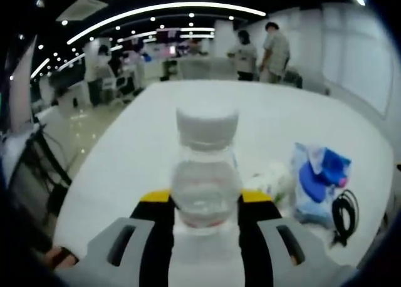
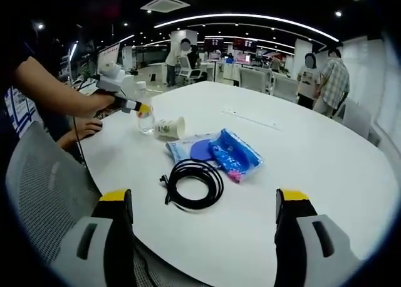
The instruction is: Arrange the tabletop items into an orderly group along one side of the table until the central work area is clear of visible clutter.
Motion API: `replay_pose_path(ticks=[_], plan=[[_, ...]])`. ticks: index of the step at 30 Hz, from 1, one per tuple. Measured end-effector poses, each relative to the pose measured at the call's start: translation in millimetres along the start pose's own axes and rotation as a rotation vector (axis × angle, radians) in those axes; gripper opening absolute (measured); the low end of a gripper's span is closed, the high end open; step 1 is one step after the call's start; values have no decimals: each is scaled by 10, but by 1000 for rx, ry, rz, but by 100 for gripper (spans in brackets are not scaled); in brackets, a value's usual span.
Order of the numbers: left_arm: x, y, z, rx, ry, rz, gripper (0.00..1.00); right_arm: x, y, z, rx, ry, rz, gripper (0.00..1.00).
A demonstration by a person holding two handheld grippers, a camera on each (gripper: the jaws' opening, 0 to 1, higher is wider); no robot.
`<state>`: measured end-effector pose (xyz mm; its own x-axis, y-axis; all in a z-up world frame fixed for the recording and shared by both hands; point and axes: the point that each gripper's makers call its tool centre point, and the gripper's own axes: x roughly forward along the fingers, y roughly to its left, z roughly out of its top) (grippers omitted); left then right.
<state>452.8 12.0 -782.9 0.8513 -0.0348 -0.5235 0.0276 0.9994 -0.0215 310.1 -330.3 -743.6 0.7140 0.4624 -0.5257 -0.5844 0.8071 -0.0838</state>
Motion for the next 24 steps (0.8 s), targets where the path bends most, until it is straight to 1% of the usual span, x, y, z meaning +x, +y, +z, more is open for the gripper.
replay_pose_path(ticks=[7, 11, 13, 15, 18, 21, 24], plan=[[-33, -35, -2, 6, -13, -19, 36, 1, 2, 0, -2, 2, 2, 93], [-40, -32, -2, 16, -13, -16, 36, -1, 3, 10, -3, -2, 3, 94], [-44, -36, -2, 29, -13, -14, 36, -2, 5, 12, -5, -3, 2, 94], [-50, -15, -24, 63, 1, -2, 36, -1, 8, 10, -6, -2, 4, 94], [-68, -28, -25, 66, -5, -14, 37, -2, 18, 11, -7, -2, 7, 94], [-101, -52, -44, 75, 0, -26, 41, -2, 27, 23, -4, -6, 12, 94], [-151, -59, -58, 79, -3, -26, 49, 0, 29, 30, -3, -9, 19, 94]])
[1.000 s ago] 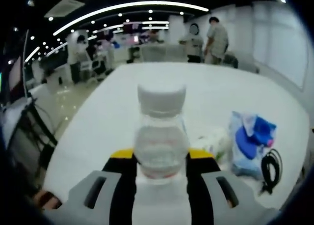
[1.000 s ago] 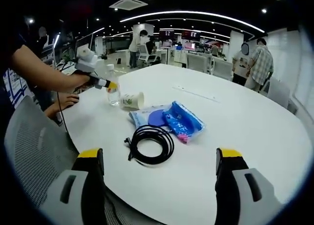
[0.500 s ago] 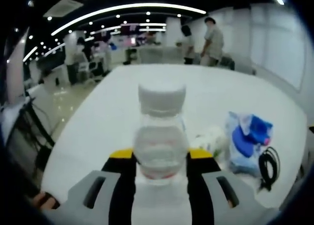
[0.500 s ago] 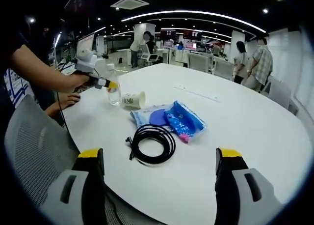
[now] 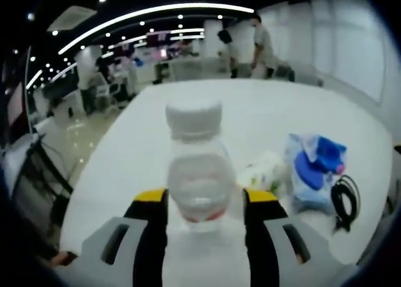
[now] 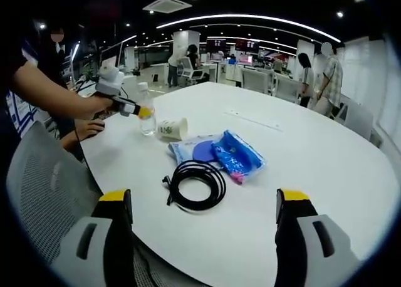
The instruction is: Arrange the tabletop items into an orderly group along one side of the table until the central work area is clear of visible clutter.
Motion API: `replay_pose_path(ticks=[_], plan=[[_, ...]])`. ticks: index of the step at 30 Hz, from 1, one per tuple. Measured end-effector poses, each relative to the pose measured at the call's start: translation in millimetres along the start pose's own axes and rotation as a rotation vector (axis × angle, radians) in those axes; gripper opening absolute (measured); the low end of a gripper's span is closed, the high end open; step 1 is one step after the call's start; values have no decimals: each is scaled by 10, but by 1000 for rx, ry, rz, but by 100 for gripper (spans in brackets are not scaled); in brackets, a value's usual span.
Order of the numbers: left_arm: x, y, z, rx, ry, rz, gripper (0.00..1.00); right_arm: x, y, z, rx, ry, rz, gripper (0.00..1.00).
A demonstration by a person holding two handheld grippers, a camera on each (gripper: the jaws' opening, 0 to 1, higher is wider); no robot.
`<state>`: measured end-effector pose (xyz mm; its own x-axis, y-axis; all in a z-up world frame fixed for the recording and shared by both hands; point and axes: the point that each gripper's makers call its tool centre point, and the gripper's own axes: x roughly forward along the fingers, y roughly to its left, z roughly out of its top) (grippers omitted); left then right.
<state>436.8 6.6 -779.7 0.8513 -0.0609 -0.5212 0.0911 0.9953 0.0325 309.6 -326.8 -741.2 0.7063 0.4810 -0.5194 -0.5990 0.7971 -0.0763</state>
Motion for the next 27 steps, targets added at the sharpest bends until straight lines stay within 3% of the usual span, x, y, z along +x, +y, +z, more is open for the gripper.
replay_pose_path(ticks=[6, 13, 22, 27], plan=[[-158, -48, -121, 22, 35, -47, 56, 27, 2, 45, -1, -12, 23, 95], [-388, -80, -153, 34, 32, -90, 65, 115, 26, 104, -22, -18, 51, 95], [-660, -165, -57, 115, -17, -128, 65, 275, 92, 180, -55, -26, 92, 95], [-832, -211, -45, 139, -16, -132, 67, 385, 132, 231, -78, -46, 119, 94]])
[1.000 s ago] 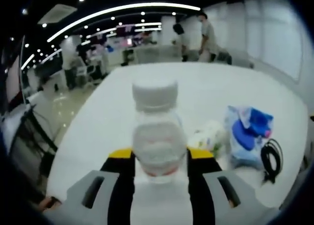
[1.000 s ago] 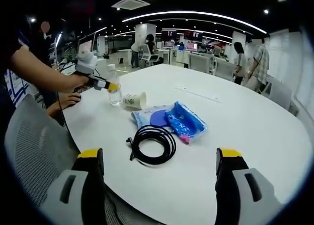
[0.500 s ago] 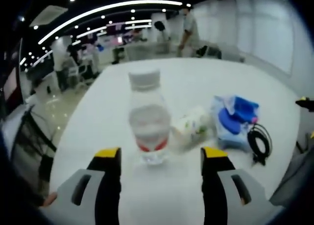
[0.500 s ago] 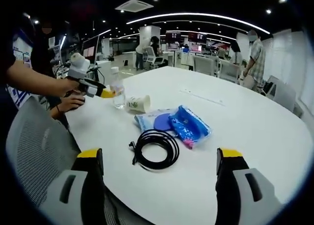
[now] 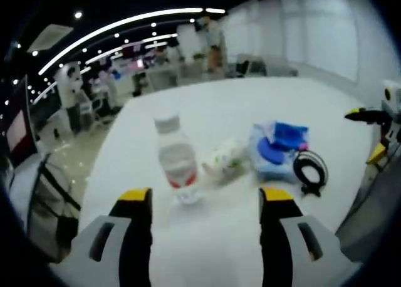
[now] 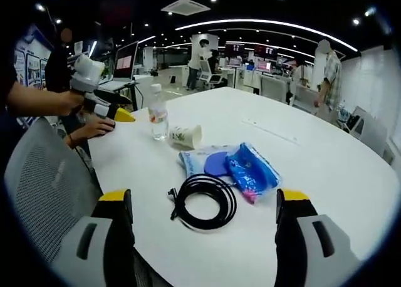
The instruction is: Arrange the tabletop items into an orderly group along one side of the table until the central work area is clear of visible clutter.
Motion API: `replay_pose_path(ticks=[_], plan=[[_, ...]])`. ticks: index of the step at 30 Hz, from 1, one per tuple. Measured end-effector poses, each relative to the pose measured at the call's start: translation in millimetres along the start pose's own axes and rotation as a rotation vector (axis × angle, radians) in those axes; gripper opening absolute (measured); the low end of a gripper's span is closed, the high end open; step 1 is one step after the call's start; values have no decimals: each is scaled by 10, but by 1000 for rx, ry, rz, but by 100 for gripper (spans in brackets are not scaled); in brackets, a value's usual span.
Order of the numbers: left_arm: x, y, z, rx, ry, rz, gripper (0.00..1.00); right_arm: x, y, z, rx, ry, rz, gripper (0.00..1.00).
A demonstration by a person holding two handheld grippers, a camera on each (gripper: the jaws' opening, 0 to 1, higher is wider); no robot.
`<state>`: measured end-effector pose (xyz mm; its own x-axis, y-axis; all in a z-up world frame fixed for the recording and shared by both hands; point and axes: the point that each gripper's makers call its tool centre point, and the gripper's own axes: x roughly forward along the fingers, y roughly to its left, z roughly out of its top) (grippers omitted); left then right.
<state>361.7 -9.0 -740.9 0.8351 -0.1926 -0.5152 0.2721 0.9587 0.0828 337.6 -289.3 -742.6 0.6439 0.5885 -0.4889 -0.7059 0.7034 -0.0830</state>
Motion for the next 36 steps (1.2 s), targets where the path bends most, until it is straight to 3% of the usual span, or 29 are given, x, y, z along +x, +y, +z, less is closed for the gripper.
replay_pose_path(ticks=[17, 22, 31, 36], plan=[[-554, -287, 55, 23, -45, -117, 86, 457, -54, 139, -52, -39, 75, 86], [-669, -327, 51, -14, -68, -140, 91, 588, -70, 193, -75, -58, 98, 84], [-754, -359, 11, -31, -75, -114, 97, 810, -77, 274, -89, -70, 137, 83], [-802, -460, 13, -64, -111, -116, 99, 958, -31, 338, -97, -90, 172, 81]])
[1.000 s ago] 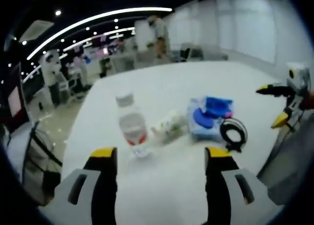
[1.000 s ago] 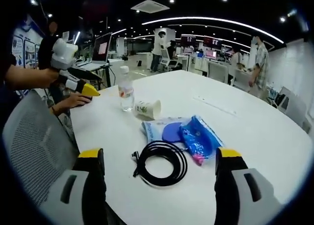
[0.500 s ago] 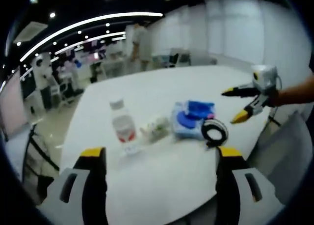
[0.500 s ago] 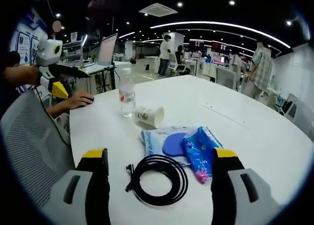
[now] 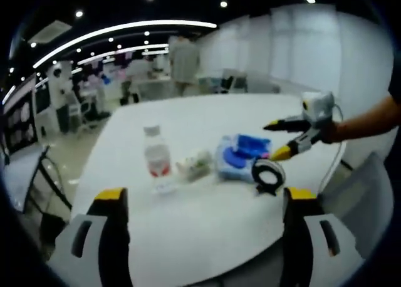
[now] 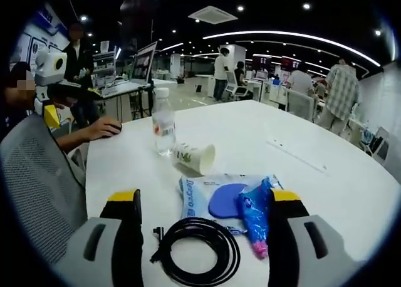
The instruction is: Arrange the tabletop items into an orderly group along one side of the table until the central work area is clear of visible clutter.
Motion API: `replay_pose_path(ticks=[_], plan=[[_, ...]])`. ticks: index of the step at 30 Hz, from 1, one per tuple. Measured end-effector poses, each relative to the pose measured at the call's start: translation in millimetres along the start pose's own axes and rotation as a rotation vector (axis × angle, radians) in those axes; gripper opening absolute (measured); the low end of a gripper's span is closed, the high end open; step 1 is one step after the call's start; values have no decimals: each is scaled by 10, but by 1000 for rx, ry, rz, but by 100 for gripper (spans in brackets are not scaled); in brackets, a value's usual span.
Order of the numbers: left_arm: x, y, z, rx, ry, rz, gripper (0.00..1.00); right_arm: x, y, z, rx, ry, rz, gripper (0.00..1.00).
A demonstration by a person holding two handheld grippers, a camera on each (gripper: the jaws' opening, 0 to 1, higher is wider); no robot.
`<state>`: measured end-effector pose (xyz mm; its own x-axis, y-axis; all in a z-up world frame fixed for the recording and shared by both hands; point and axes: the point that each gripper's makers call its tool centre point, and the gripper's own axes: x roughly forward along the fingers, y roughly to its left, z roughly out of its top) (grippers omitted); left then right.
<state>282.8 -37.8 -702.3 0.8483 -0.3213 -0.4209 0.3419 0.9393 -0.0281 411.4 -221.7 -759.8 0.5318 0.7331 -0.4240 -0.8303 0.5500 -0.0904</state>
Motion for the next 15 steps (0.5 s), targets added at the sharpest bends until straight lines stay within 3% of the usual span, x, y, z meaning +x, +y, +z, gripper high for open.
replay_pose_path(ticks=[6, 15], plan=[[-7, -75, -26, 32, -4, 3, 99, 175, 8, 23, -8, -6, 30, 77], [53, 5, -103, 35, -22, 20, 99, 437, -15, 88, -2, -15, 57, 71]])
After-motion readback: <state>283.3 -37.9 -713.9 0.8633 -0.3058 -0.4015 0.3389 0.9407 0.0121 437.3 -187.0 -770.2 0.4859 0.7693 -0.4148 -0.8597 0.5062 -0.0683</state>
